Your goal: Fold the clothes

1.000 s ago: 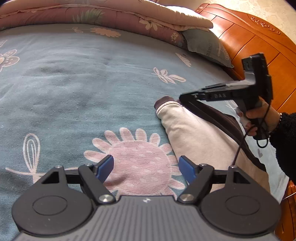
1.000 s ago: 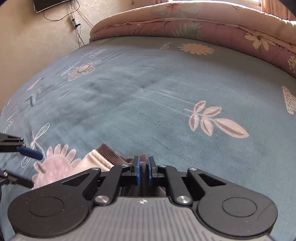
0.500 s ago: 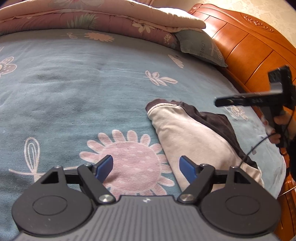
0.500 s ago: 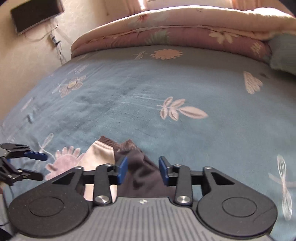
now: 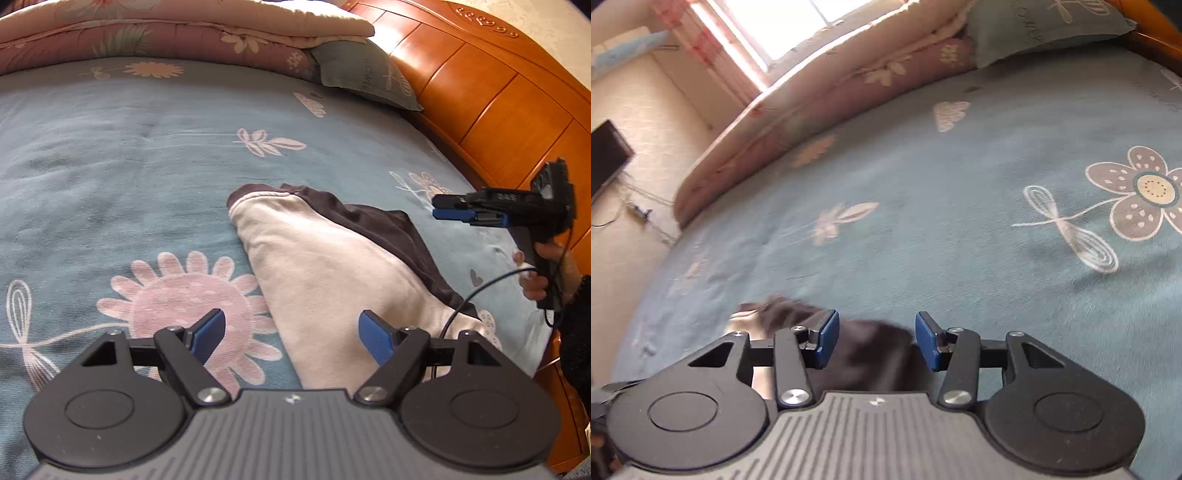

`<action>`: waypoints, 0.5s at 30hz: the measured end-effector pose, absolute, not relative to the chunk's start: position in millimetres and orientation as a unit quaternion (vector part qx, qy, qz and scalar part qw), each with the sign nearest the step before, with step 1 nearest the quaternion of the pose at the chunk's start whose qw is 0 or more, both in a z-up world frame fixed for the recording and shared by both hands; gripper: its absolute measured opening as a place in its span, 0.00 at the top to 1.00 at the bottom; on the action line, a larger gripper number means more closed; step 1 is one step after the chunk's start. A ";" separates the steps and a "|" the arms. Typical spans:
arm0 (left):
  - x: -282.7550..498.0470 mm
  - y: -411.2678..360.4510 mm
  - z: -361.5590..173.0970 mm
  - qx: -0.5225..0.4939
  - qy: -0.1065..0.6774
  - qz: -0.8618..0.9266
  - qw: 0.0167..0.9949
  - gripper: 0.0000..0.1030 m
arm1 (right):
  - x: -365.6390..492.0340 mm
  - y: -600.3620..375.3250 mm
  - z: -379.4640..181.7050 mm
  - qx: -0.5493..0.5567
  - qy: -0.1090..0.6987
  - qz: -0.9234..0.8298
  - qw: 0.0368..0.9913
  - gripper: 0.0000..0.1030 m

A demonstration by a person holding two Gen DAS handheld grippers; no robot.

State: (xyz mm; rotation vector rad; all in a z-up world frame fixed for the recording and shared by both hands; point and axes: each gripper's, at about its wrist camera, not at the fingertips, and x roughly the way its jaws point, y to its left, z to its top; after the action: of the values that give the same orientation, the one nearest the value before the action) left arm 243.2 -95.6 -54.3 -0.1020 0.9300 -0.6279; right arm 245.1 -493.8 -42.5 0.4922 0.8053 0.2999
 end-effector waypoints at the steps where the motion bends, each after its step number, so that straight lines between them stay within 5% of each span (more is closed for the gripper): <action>1: 241.6 -97.1 -53.5 -0.047 0.441 -0.296 0.846 0.23 | 235.2 -489.0 -38.9 0.244 0.388 0.165 0.873 0.49; 5: 234.1 -105.0 -50.3 -0.044 0.446 -0.300 0.842 0.23 | 195.3 -462.7 -43.1 0.274 0.409 0.238 0.837 0.38; 10: 214.9 -110.0 -38.2 -0.032 0.452 -0.307 0.837 0.23 | 153.4 -442.1 -68.2 0.177 0.488 0.131 0.845 0.38; 15: 191.5 -120.8 -26.3 -0.025 0.449 -0.335 0.828 0.21 | 97.4 -440.3 -49.5 0.208 0.446 0.125 0.862 0.38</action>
State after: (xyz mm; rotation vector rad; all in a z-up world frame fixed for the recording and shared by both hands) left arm 191.5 -120.8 -26.3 -0.0521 0.9544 -0.7111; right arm 97.4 -440.3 -49.5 0.4354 0.9347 0.2617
